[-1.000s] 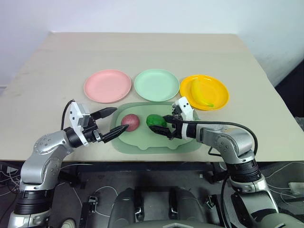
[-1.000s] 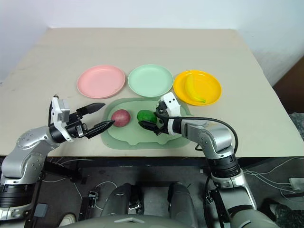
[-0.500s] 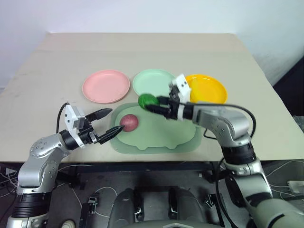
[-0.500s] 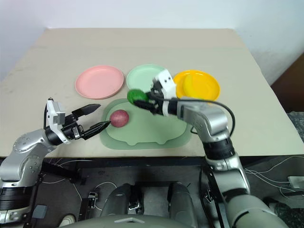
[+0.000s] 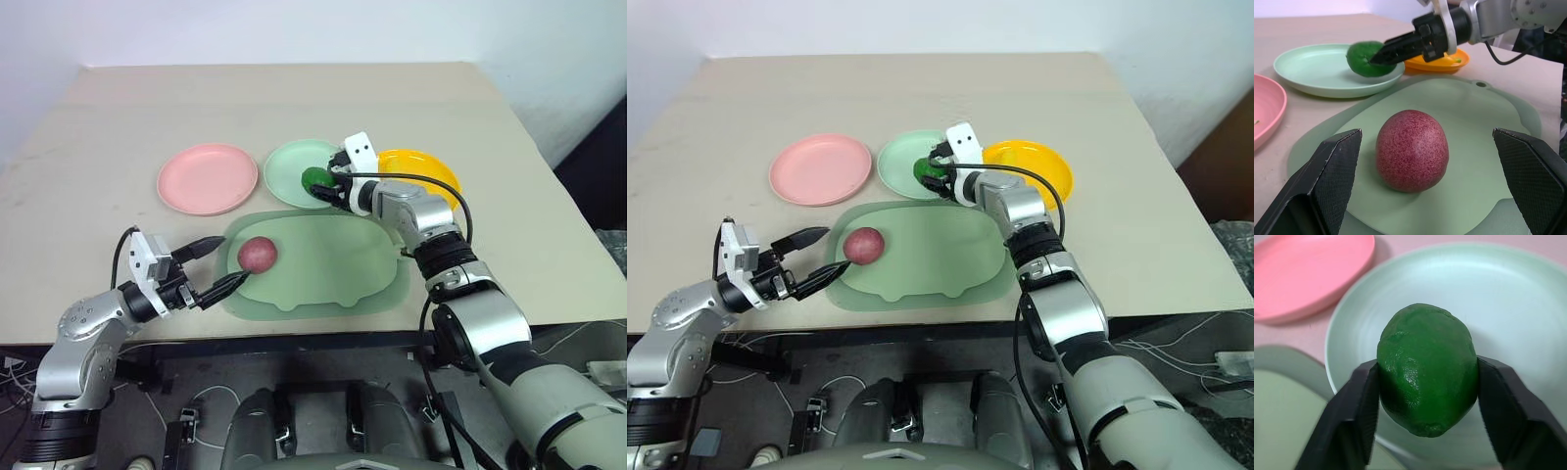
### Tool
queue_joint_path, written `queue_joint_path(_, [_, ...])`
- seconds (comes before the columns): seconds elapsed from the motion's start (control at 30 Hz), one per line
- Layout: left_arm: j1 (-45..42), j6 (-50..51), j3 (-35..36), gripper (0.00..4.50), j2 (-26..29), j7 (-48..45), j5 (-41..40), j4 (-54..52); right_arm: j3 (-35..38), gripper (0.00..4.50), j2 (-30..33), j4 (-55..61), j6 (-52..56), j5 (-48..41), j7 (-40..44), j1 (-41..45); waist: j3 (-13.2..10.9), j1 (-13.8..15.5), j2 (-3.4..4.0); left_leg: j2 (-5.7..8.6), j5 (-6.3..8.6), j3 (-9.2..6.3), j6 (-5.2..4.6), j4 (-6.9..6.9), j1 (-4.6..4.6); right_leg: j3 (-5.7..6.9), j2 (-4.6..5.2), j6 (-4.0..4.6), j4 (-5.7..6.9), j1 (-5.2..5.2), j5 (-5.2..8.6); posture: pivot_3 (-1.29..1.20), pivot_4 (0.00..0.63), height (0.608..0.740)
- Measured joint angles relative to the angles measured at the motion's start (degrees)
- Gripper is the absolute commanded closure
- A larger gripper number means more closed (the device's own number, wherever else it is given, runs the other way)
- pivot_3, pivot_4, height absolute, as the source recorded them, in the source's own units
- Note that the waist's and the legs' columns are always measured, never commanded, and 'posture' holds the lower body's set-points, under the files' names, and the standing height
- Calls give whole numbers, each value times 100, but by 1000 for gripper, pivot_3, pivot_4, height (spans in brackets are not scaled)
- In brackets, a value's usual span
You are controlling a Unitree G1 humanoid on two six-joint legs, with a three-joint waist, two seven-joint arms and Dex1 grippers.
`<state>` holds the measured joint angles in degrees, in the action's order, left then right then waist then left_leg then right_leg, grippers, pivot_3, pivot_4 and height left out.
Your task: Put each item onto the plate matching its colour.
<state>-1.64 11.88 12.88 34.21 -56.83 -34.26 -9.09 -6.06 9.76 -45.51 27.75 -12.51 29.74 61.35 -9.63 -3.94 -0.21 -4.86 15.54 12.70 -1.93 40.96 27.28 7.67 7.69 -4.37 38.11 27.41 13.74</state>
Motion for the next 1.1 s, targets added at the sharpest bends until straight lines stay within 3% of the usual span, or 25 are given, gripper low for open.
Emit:
queue_joint_path(0.07, [25, -14, 0, 0, 0, -2, 0, 0, 47, 33, -11, 2, -58, 7, 54, 1, 0, -8, 0, -1, -1, -2, 2, 0, 0, 0, -1, 0, 1, -1, 0, 0, 150, 695])
queue_joint_path(0.23, [78, -82, -2, 0, 0, -10, 2, 2, 185, 33, 5, 572, -55, -13, 195, -262, 0, 5, 0, -1, 2, -4, 7, 0, 0, 0, 1, 0, 0, -1, 0, 0, 150, 695])
queue_joint_path(0.4, [-32, -118, -61, 0, -51, 72, 71, 22, 260, 33, 189, 3035, -6, -457, 690, -1771, 2, 57, -2, 0, 3, -14, 9, 1, 0, 1, 3, 0, -1, -4, -1, 0, 150, 695])
queue_joint_path(0.7, [-432, -81, -316, 0, -275, 339, 245, 69, 312, 33, 610, 5789, 696, -1198, 886, -3450, 4, 87, -5, 1, 3, -28, 8, 4, -7, 1, 3, 2, -1, -11, -1, 0, 150, 695])
queue_joint_path(0.87, [-751, -86, -464, 0, -414, 505, 441, 376, 414, 33, 770, 6495, 1001, -1544, 793, -3949, 5, 146, -8, 2, 3, -30, 7, 9, -17, 1, 4, 2, -2, -23, -2, 0, 150, 695])
queue_joint_path(1.1, [-1092, 17, -738, 0, -555, 586, 646, 784, 492, 33, 889, 6578, 1137, -1580, 395, -4054, 8, 162, -11, 4, 2, -36, 3, 18, -16, 1, 5, 3, -3, -29, -2, 0, 150, 695])
